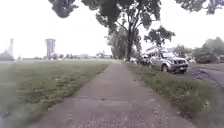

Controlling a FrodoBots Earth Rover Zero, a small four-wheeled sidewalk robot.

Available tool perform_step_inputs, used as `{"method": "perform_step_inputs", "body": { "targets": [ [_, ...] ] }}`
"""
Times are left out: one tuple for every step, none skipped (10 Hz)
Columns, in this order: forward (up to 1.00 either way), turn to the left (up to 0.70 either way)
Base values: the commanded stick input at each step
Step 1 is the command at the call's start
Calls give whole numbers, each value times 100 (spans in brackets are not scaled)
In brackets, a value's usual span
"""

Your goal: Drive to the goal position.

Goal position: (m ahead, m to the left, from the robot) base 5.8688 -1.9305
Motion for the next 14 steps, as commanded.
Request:
{"method": "perform_step_inputs", "body": {
  "targets": [
    [70,0],
    [70,0],
    [70,0],
    [70,0],
    [70,0],
    [70,0],
    [70,0],
    [70,0],
    [70,0],
    [70,0],
    [70,0],
    [70,0],
    [70,0],
    [70,0]
  ]
}}
